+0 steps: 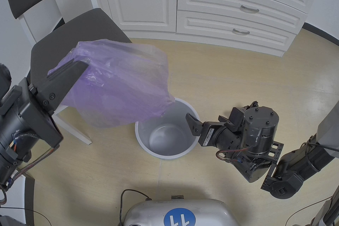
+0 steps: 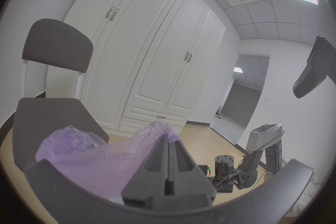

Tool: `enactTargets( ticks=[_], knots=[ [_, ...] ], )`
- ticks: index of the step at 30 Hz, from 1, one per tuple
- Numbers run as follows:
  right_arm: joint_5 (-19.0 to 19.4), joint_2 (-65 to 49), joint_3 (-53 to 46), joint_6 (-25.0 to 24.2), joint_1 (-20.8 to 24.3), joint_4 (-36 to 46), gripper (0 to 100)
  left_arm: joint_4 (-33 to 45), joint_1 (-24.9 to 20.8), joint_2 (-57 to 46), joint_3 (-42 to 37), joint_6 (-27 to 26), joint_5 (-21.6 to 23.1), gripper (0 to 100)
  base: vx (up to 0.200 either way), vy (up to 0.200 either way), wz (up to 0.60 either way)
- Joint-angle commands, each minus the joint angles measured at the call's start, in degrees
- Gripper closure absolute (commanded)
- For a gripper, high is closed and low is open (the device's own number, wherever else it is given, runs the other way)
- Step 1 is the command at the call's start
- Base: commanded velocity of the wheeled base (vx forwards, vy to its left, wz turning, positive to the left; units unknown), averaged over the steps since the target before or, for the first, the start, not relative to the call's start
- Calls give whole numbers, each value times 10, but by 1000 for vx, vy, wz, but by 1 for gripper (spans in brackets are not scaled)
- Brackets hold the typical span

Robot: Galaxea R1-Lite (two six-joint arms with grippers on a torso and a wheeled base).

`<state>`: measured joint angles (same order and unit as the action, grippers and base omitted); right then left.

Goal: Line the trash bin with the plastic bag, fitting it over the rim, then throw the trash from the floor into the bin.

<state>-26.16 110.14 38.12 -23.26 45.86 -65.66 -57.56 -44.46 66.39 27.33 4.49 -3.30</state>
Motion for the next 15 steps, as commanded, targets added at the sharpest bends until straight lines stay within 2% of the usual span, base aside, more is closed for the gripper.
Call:
enactTargets(
  ticks=[1,15],
  knots=[
    [3,21,2,-2,0,0,0,-1,-4,17,5,7,0,100,0,0,0],
    [30,92,4,-50,36,0,0,-6,-34,27,8,24,0,100,0,0,0]
  ],
)
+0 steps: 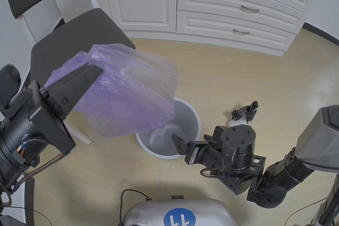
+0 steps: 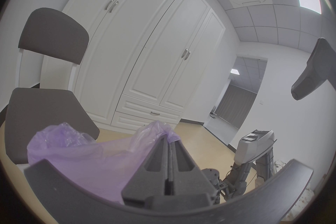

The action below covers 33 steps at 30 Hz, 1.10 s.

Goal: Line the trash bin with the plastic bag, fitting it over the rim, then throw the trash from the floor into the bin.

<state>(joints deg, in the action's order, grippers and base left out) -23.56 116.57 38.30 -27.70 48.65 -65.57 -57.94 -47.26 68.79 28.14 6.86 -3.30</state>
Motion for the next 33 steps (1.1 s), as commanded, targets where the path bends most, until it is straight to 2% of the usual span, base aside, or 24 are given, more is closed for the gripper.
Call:
enactTargets(
  ticks=[1,14,17,20,27,33],
  knots=[
    [4,33,6,-6,8,-2,0,-5,-6,2,-1,0,0,100,0,0,0],
    [4,-21,5,2,-27,3,0,-5,-14,-18,-6,-3,0,100,0,0,0],
    [4,-40,-18,22,-27,11,0,-5,-14,-9,-6,-2,0,100,0,0,0],
    [7,-63,-38,47,-27,35,0,-5,-13,-1,-5,1,0,100,0,0,0],
    [61,-166,-75,61,-28,146,0,-5,-9,2,-5,1,0,100,0,0,0],
    [83,-232,-92,103,-57,219,0,-5,-8,0,-5,0,0,100,0,0,0]
  ],
)
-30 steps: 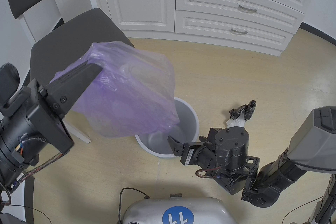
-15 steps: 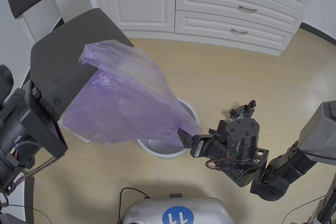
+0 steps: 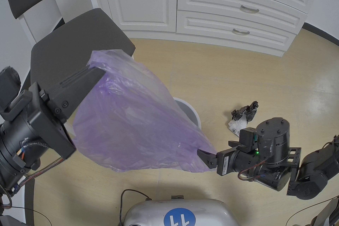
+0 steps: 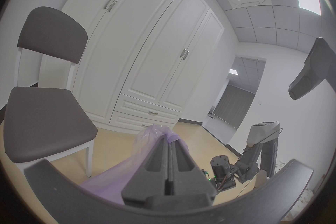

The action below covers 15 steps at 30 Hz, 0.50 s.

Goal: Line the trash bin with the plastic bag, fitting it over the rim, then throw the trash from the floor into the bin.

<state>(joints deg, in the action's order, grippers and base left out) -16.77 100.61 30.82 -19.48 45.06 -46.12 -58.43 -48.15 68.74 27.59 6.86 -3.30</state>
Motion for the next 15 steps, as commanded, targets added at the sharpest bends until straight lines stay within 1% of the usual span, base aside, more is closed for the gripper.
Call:
enactTargets(
  ticks=[1,4,6,15],
  knots=[
    [20,-83,-20,30,-27,32,0,0,1,1,0,-1,0,100,0,0,0],
    [38,-109,-24,43,-37,56,0,0,1,-1,0,-1,0,100,0,0,0],
    [42,-114,-23,44,-37,72,0,0,1,-3,0,-1,0,100,0,0,0],
    [43,-124,-20,44,-50,74,0,0,1,-8,-1,-1,0,100,0,0,0]
  ],
)
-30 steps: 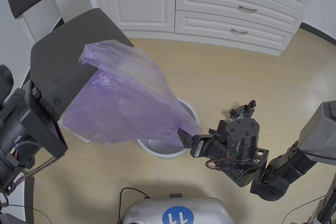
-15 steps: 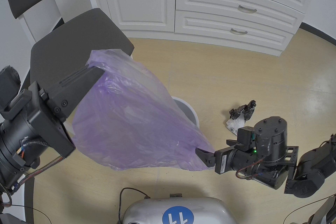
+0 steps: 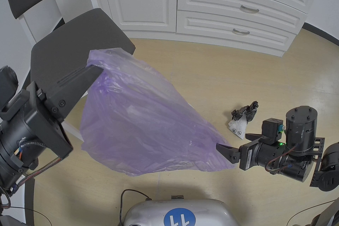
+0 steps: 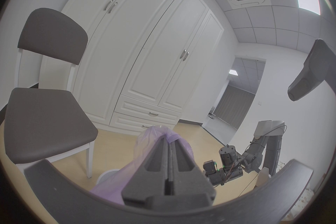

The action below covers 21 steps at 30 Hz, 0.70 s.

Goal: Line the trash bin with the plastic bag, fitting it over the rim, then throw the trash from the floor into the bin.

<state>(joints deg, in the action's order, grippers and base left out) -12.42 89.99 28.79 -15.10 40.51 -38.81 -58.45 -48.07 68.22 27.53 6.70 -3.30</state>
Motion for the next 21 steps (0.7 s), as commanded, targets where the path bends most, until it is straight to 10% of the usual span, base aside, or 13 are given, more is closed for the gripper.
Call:
enactTargets(
  ticks=[1,21],
  knots=[
    [0,-25,0,1,-10,2,0,0,0,-4,0,1,0,100,0,0,0],
    [26,1,20,5,-48,-7,0,-1,-2,-12,1,2,-1,100,0,0,0]
  ],
)
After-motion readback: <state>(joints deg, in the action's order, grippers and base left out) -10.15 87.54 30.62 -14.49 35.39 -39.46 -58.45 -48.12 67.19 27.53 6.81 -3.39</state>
